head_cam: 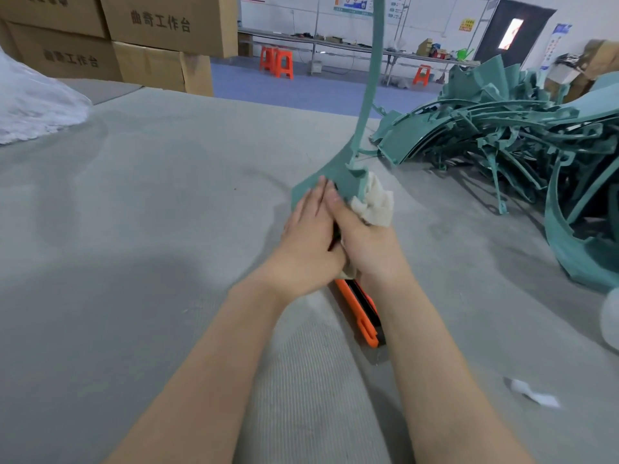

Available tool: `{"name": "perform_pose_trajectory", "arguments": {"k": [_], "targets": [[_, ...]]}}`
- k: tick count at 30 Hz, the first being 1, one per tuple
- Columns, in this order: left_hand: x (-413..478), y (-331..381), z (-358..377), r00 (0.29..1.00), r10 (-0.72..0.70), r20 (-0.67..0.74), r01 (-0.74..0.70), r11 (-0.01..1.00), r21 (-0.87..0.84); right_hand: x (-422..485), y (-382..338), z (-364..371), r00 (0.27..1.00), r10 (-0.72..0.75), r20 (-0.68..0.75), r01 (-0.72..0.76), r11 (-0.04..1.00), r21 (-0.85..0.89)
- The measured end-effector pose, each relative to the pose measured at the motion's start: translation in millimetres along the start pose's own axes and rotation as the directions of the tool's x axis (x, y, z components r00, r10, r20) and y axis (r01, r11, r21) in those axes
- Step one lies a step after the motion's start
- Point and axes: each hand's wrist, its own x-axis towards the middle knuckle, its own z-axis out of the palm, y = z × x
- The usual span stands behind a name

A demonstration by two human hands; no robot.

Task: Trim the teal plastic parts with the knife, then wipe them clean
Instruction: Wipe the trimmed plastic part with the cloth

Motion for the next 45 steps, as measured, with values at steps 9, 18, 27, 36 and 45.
{"name": "perform_pose_trajectory", "arguments": {"k": [9, 18, 27, 36, 45], "targets": [[2, -17, -26, 0.853, -0.369, -0.370, 0.241, 0.906, -0.348, 0, -17, -39, 0.992, 0.030, 0.119, -0.025, 0.999, -0.048], [-4, -38, -38, 0.910, -0.357, 0.210, 0.401, 0.632, -0.663, -5, -23, -51, 0.975, 0.179, 0.128, -0.136, 0.947, -0.290], [4, -28, -22, 0.892, -0.441, 0.101, 0.328, 0.477, -0.816, 9, -34, -56, 0.865, 0.049, -0.499, 0.118, 0.947, 0.297], [8, 5, -6, 0.907, -0.415, -0.065, 0.058, 0.277, -0.959, -10, 7, 19, 0.874, -0.463, 0.148, 0.406, 0.527, -0.747], [10, 9, 2, 0.898, -0.438, -0.048, 0.103, 0.314, -0.944, -4, 6, 6, 0.961, -0.277, 0.014, 0.127, 0.394, -0.910]]}}
